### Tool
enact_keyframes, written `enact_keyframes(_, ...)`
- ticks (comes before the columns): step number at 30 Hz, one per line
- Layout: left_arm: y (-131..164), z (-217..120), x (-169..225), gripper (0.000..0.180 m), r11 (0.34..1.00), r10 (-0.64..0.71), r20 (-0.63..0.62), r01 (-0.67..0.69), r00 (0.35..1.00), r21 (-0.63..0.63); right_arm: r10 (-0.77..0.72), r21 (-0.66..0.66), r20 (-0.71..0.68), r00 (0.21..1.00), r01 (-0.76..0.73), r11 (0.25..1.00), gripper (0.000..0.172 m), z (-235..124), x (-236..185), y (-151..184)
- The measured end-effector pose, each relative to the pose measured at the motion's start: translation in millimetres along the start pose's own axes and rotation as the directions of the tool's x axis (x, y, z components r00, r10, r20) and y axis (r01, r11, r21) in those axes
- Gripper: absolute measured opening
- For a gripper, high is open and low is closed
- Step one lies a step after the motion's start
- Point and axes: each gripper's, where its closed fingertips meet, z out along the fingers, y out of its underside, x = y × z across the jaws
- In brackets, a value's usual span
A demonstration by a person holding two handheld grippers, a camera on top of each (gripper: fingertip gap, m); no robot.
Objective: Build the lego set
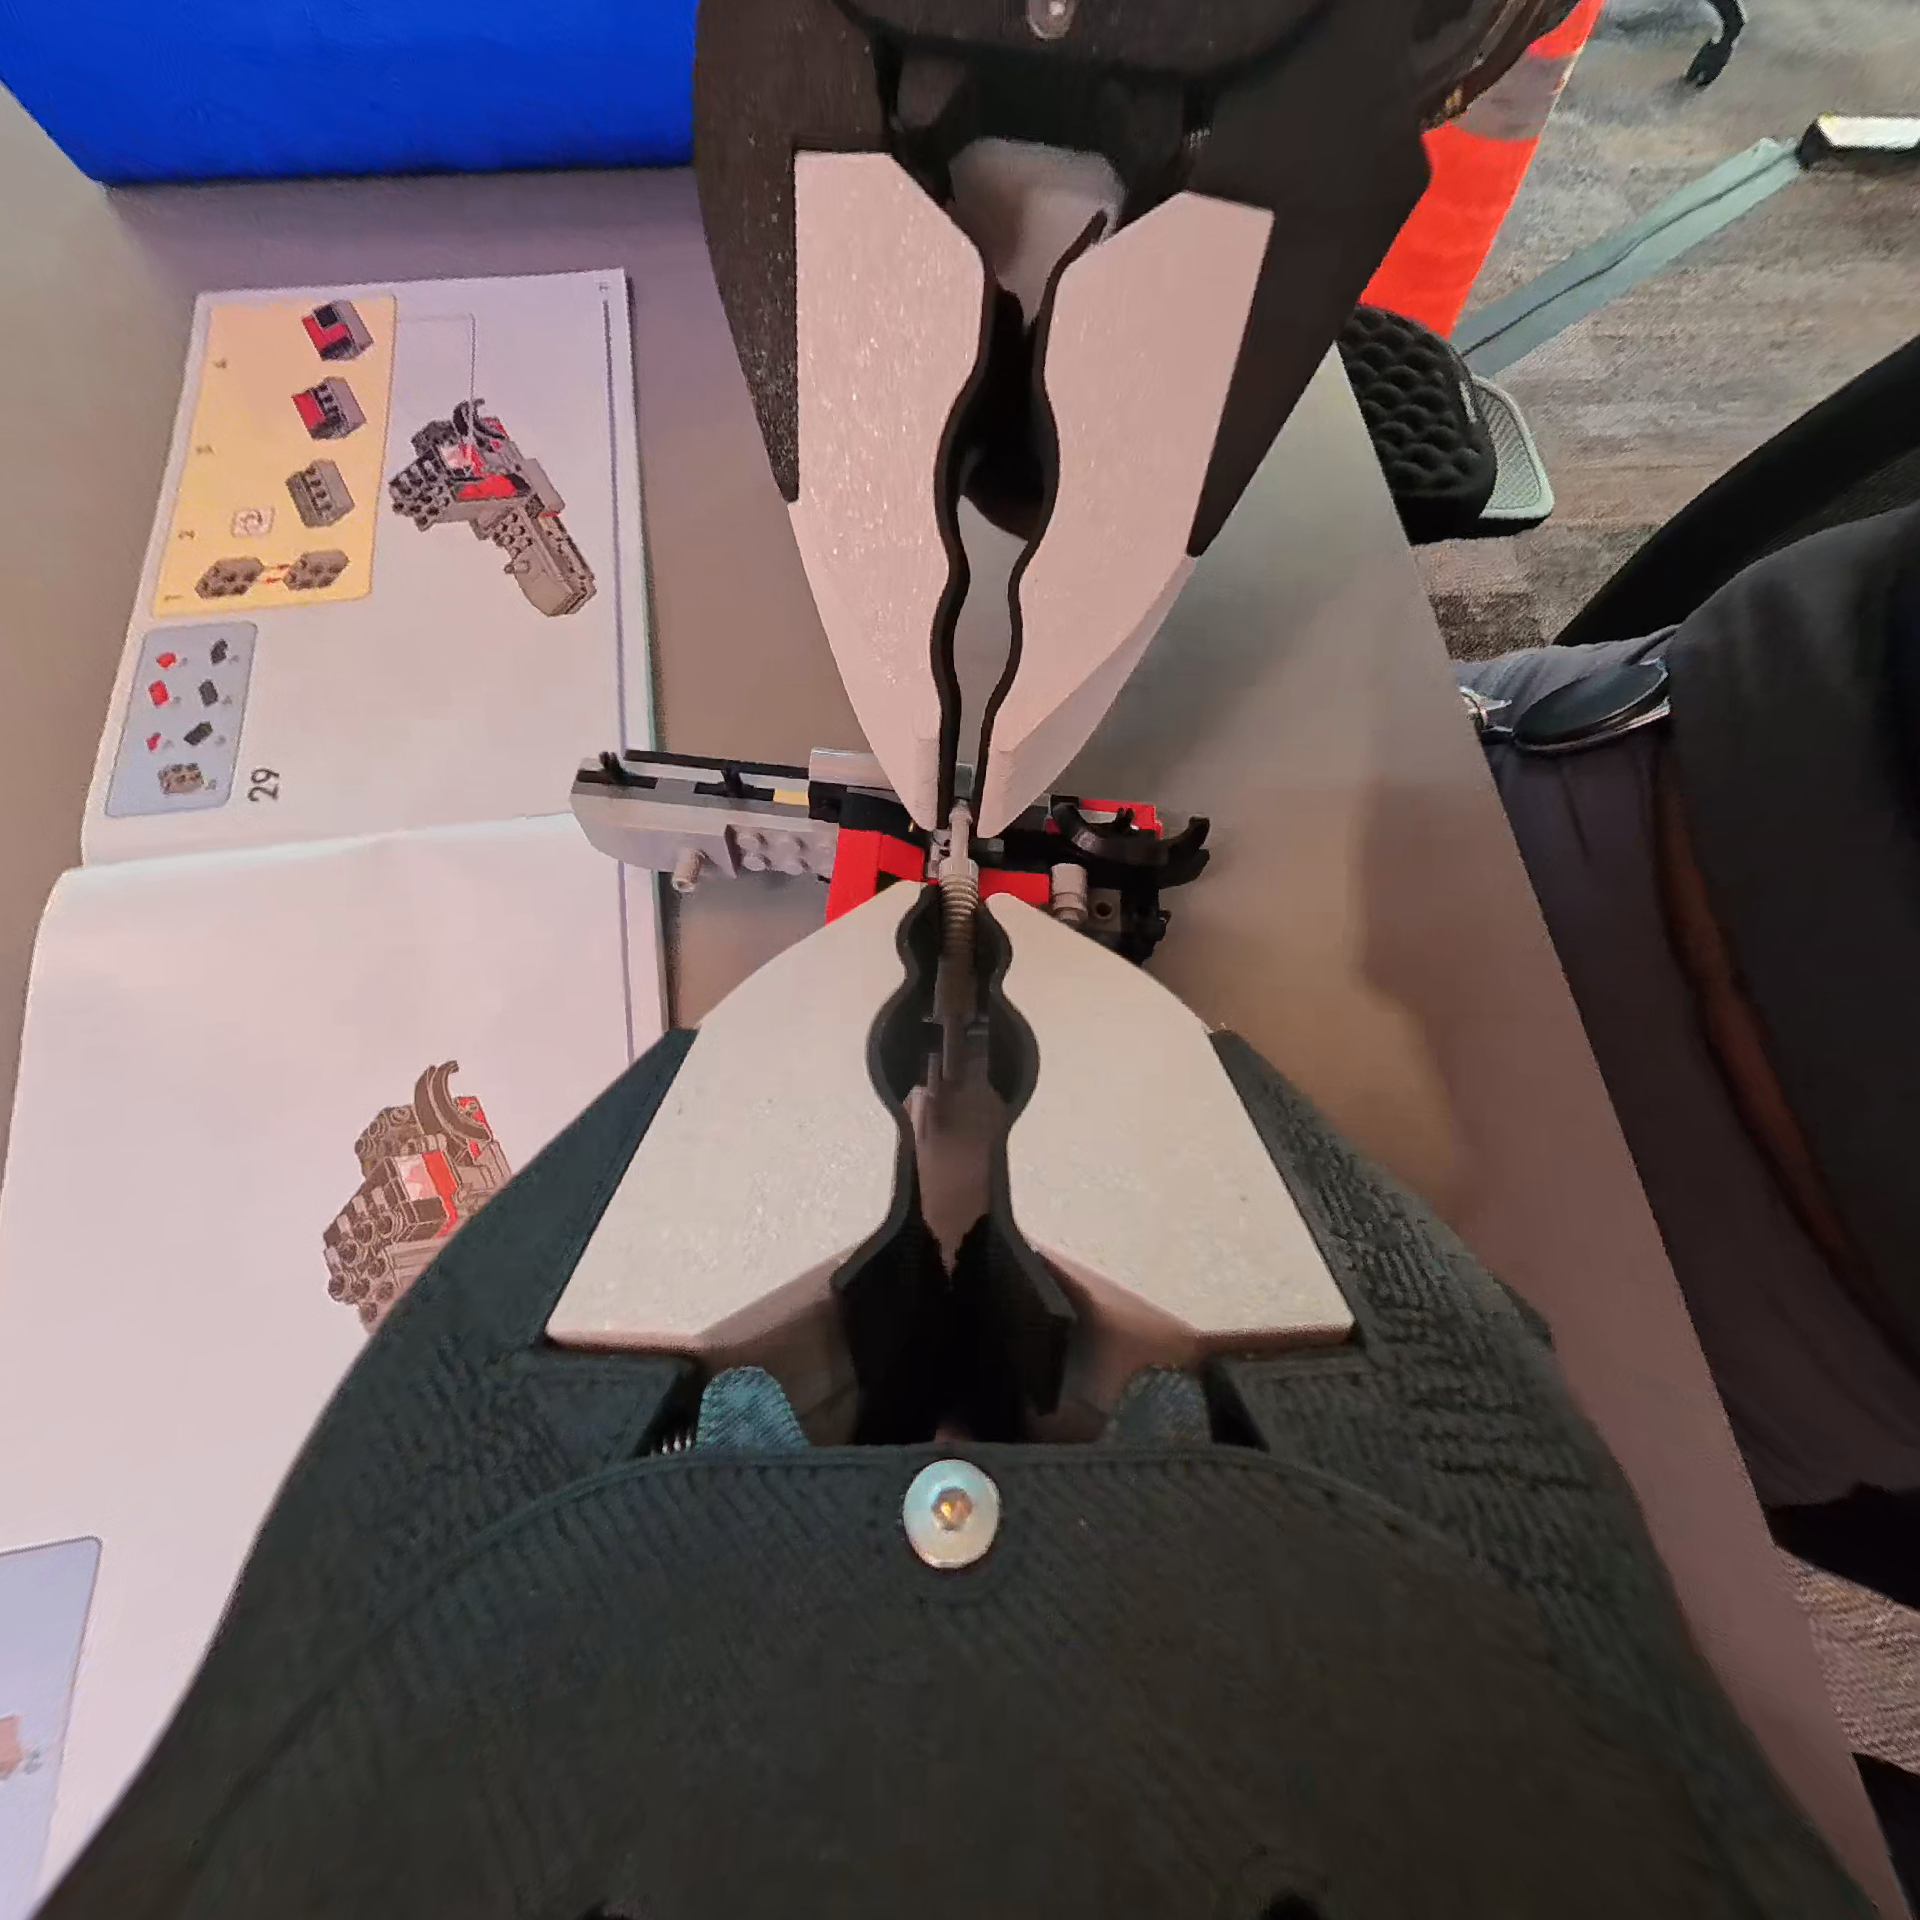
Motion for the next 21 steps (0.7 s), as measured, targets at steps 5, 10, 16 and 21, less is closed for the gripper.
enact_keyframes(5, -1.9, 0.6, 0.7, 0.006, 0.998, -0.059, -0.025, 0.059, 0.998, 0.019, 0.021, -0.092, 0.021, 1.000, -0.019, 0.996, 0.004, -0.8, 0.9, 1.6)
enact_keyframes(10, -0.8, -1.1, 0.6, 0.006, 0.987, -0.159, -0.059, 0.161, 0.986, 0.028, 0.069, -0.167, 0.062, 0.996, -0.057, 0.984, 0.004, 0.7, 1.2, 0.5)
enact_keyframes(16, 0.9, -1.3, 1.2, 0.007, 0.978, -0.203, -0.081, 0.207, 0.976, 0.038, 0.050, -0.267, 0.046, 0.998, -0.036, 0.963, 0.004, 2.0, 1.2, 0.5)
enact_keyframes(21, 2.3, -1.4, 1.0, 0.006, 0.968, -0.245, -0.093, 0.249, 0.965, 0.024, -0.010, -0.325, 0.031, 0.999, 0.019, 0.945, 0.004, 4.3, 1.8, 2.7)
